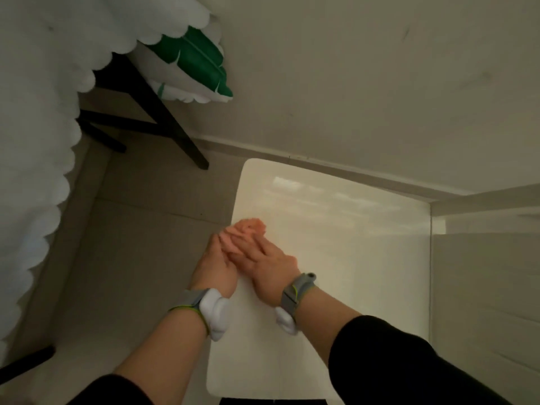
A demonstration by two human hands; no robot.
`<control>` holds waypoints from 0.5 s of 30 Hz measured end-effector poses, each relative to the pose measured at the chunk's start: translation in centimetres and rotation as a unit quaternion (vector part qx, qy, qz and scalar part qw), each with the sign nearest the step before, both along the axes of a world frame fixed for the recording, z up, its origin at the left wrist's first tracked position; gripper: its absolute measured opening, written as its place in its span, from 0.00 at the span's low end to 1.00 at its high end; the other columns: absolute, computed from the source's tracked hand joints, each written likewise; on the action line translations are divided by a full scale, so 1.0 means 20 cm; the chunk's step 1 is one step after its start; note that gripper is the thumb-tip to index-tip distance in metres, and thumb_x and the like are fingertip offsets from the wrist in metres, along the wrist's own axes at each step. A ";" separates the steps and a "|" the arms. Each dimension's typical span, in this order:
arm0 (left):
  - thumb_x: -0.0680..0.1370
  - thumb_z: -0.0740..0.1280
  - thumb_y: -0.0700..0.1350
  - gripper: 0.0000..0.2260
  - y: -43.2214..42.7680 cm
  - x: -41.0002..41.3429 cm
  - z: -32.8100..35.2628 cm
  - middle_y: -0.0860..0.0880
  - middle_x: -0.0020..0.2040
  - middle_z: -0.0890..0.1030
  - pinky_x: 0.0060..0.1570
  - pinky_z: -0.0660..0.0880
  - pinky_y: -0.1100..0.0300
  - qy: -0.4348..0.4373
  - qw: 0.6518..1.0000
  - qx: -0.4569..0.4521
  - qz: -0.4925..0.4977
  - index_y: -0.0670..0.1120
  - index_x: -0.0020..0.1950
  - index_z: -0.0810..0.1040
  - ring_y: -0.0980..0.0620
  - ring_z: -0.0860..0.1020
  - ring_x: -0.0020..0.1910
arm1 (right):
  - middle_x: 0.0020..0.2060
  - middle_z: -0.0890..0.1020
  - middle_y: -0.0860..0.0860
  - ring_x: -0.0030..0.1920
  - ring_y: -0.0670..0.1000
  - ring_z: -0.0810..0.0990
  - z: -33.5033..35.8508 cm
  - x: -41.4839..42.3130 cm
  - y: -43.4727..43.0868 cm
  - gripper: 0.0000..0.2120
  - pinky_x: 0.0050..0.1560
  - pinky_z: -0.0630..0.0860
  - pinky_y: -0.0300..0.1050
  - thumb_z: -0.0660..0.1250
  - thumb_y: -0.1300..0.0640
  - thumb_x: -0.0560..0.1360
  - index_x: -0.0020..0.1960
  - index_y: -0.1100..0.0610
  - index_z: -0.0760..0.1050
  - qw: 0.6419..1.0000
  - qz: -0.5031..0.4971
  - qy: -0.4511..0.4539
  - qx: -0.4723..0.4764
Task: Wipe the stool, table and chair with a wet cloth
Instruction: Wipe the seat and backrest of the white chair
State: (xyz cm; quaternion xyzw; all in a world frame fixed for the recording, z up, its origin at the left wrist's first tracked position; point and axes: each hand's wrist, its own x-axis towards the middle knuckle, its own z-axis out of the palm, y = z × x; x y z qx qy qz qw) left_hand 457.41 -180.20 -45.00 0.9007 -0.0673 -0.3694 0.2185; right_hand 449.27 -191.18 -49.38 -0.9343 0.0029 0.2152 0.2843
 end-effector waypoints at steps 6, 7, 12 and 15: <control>0.78 0.55 0.40 0.28 0.14 -0.13 -0.03 0.46 0.78 0.55 0.72 0.56 0.57 0.048 0.992 0.081 -0.078 0.48 0.77 0.50 0.46 0.59 0.75 | 0.75 0.55 0.63 0.75 0.64 0.54 0.06 0.16 -0.41 0.31 0.74 0.51 0.50 0.59 0.69 0.74 0.75 0.58 0.58 0.984 -0.068 -0.093 -0.134; 0.79 0.53 0.40 0.28 0.14 -0.15 -0.03 0.48 0.79 0.50 0.72 0.52 0.59 0.068 0.986 0.097 -0.117 0.48 0.78 0.47 0.48 0.54 0.76 | 0.76 0.48 0.60 0.76 0.59 0.45 0.07 0.22 -0.49 0.31 0.74 0.40 0.46 0.56 0.68 0.75 0.76 0.55 0.52 0.981 -0.112 -0.068 -0.144; 0.76 0.53 0.39 0.34 0.15 -0.19 -0.11 0.52 0.78 0.38 0.74 0.49 0.57 0.059 0.960 0.164 -0.219 0.47 0.77 0.38 0.52 0.42 0.77 | 0.77 0.40 0.55 0.75 0.52 0.34 0.05 0.38 -0.42 0.35 0.75 0.35 0.51 0.55 0.65 0.75 0.77 0.50 0.48 0.978 -0.158 -0.046 -0.127; 0.75 0.53 0.40 0.35 0.16 -0.23 -0.12 0.54 0.78 0.38 0.73 0.52 0.53 0.044 0.954 0.193 -0.224 0.50 0.77 0.38 0.54 0.42 0.77 | 0.77 0.46 0.51 0.77 0.57 0.43 0.00 0.19 -0.14 0.32 0.76 0.47 0.53 0.55 0.63 0.75 0.76 0.46 0.53 0.992 -0.041 -0.093 -0.081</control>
